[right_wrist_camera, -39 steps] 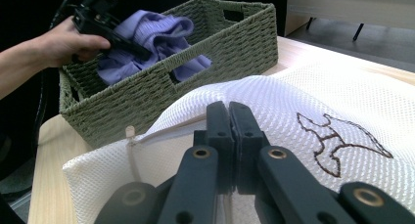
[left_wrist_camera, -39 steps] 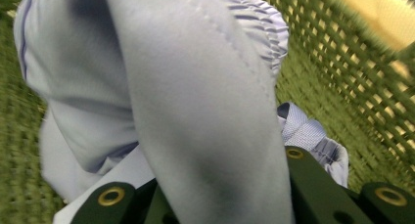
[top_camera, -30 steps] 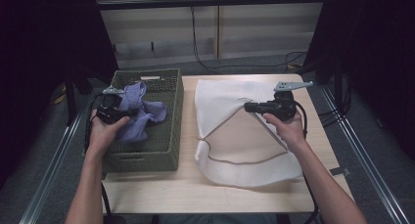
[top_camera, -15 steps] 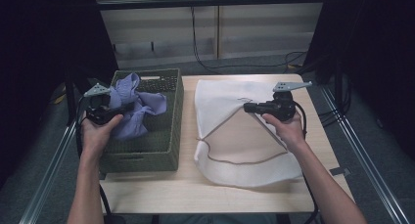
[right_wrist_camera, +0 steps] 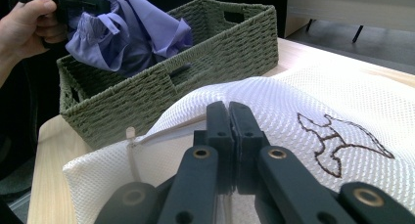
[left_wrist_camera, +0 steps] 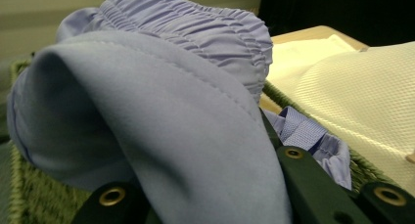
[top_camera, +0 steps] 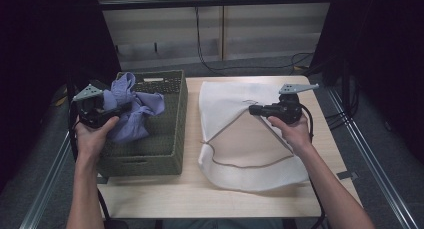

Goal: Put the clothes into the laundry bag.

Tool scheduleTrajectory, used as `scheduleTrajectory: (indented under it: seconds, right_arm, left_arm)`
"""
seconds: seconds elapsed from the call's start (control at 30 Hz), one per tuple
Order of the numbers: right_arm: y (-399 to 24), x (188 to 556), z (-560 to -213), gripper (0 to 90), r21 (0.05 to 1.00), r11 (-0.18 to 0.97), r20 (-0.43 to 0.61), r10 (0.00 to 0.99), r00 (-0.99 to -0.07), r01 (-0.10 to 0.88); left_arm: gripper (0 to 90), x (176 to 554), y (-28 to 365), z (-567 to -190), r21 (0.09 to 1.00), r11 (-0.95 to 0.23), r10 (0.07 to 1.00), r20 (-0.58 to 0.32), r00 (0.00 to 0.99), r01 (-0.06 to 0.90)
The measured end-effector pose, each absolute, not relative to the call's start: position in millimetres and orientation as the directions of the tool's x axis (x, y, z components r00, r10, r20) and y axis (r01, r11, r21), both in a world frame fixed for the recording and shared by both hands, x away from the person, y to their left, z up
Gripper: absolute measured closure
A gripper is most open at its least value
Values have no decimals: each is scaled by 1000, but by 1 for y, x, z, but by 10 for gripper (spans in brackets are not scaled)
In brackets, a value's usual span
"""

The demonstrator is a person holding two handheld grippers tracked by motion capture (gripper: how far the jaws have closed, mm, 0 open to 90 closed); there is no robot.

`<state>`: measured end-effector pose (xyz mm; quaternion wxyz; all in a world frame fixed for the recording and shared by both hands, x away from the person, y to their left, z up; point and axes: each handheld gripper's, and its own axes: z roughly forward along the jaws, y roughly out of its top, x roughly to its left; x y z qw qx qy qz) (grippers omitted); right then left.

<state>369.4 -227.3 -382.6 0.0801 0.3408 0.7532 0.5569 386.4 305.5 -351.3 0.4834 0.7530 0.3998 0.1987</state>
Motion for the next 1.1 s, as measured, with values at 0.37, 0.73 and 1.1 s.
scheduleTrajectory:
  seconds: [0.37, 0.73, 1.1]
  right_arm:
    - [-224, 369, -384, 890, 894, 148, 258, 602, -755, 423]
    - [-224, 368, -384, 890, 896, 152, 251, 604, -756, 418]
    - [-227, 368, -385, 890, 898, 146, 250, 604, -757, 414]
  left_arm:
    - [798, 378, 306, -345, 918, -171, 797, -85, 598, 358]
    - [802, 363, 308, -330, 943, -138, 804, -72, 590, 302]
    - [803, 358, 314, -324, 957, -89, 790, -100, 605, 275]
